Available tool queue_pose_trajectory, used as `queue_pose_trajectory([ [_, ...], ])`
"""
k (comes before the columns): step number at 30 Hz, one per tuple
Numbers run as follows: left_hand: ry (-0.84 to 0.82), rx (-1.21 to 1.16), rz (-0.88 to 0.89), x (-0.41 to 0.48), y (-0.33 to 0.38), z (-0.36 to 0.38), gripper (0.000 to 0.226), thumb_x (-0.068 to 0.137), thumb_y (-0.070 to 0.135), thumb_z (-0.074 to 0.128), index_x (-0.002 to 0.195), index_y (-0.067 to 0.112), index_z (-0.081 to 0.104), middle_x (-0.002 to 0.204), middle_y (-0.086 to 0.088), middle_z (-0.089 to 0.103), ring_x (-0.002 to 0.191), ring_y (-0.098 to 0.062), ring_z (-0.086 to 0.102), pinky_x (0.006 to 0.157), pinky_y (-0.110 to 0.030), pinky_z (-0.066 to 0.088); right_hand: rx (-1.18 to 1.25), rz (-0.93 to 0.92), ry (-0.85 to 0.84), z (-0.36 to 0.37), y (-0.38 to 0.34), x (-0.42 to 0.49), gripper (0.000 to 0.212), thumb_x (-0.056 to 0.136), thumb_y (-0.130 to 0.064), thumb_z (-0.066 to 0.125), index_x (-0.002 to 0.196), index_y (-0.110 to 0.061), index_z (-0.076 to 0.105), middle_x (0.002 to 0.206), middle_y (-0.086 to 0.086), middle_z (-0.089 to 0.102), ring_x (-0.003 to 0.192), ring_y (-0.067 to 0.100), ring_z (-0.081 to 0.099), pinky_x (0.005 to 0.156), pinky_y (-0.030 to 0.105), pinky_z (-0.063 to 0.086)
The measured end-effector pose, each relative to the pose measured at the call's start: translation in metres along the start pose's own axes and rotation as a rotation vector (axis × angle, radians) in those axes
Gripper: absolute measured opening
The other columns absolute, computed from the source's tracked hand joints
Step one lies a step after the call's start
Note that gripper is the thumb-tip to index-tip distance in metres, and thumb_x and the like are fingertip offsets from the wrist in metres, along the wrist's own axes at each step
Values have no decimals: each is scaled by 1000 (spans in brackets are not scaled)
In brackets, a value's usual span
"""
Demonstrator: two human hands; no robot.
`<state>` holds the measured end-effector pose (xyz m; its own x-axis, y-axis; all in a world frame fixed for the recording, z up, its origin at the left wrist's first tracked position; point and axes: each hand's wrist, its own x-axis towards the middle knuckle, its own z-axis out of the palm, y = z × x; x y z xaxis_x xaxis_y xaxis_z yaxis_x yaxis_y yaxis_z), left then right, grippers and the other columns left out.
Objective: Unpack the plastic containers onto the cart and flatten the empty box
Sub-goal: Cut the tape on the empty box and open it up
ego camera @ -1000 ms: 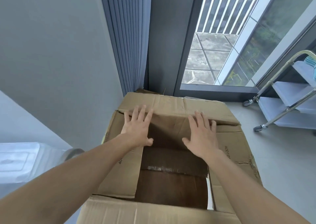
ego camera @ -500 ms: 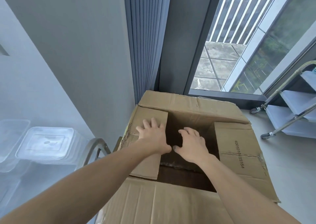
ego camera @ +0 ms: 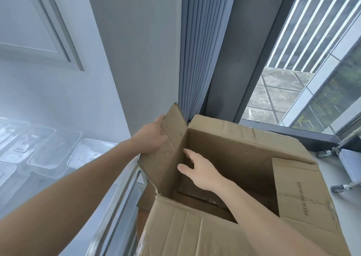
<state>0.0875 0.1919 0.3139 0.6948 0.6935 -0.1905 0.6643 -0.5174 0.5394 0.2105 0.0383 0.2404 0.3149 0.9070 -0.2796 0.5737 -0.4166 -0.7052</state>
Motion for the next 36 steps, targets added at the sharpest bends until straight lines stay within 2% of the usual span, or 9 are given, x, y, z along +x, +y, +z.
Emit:
queue_pose_trajectory([
  [7, 37, -325, -216, -15, -49, -1, 21, 90, 28, 60, 106, 15, 62, 103, -6, 67, 89, -21, 66, 73, -32, 56, -92, -53, -125, 27, -16, 13, 70, 101, -49, 48, 159, -26, 18, 164, -5, 23, 144, 17, 34, 118, 36, 31],
  [11, 136, 109, -168, -20, -66, 8, 58, 91, 38, 57, 142, 15, 40, 128, -8, 58, 110, -29, 59, 85, -37, 49, -97, -58, -110, 33, -17, 17, 68, 101, -48, 48, 159, -27, 20, 163, -5, 23, 145, 16, 33, 117, 35, 32],
  [16, 184, 583, -19, -18, -60, 41, 67, 88, 55, 41, 140, 14, 38, 148, -14, 32, 137, -32, 33, 111, -45, 30, -106, -39, -85, 30, -11, 10, 66, 102, -44, 50, 158, -24, 24, 163, -5, 24, 145, 16, 32, 117, 36, 32],
  [21, -23, 513, -94, -21, -62, 92, 97, 82, 77, 32, 153, 12, 19, 160, -16, 18, 149, -34, 13, 119, -53, 18, -143, 32, -50, 21, 7, -7, 64, 100, -43, 53, 156, -21, 30, 162, -5, 27, 142, 16, 37, 116, 36, 33],
  [25, -75, 341, -129, -24, -63, 113, 97, 85, 60, 53, 157, 15, 6, 164, -9, 12, 151, -31, 14, 121, -50, 22, -131, 50, -43, 10, 24, -26, 62, 99, -41, 54, 154, -20, 34, 161, -5, 29, 143, 16, 36, 116, 36, 32],
  [27, -111, 266, -153, -22, -59, 111, 87, 89, 43, 55, 157, 14, 8, 161, -11, 21, 144, -32, 29, 114, -46, 35, -126, 62, -39, 4, 32, -36, 61, 99, -40, 54, 153, -20, 36, 160, -6, 30, 142, 16, 37, 116, 36, 32],
  [30, -166, 39, -238, -21, -48, 112, 55, 95, 23, 50, 146, 9, 33, 121, -12, 58, 90, -21, 62, 67, -28, 53, -125, 77, -11, -6, 49, -52, 59, 98, -40, 54, 151, -21, 39, 158, -7, 33, 139, 15, 40, 113, 34, 35],
  [33, -139, -141, -332, -19, -43, 118, 30, 96, 16, 47, 124, 6, 54, 105, -15, 64, 84, -23, 63, 72, -37, 55, -164, 106, 34, -14, 67, -66, 58, 98, -40, 53, 150, -20, 41, 157, -7, 35, 137, 14, 41, 111, 33, 36],
  [36, -110, 84, -313, -17, -35, 121, 29, 93, 19, 49, 120, 9, 43, 100, -12, 60, 86, -26, 62, 67, -36, 52, -250, 145, 66, -22, 90, -78, 56, 98, -39, 51, 149, -19, 41, 156, -6, 35, 139, 16, 38, 109, 35, 37],
])
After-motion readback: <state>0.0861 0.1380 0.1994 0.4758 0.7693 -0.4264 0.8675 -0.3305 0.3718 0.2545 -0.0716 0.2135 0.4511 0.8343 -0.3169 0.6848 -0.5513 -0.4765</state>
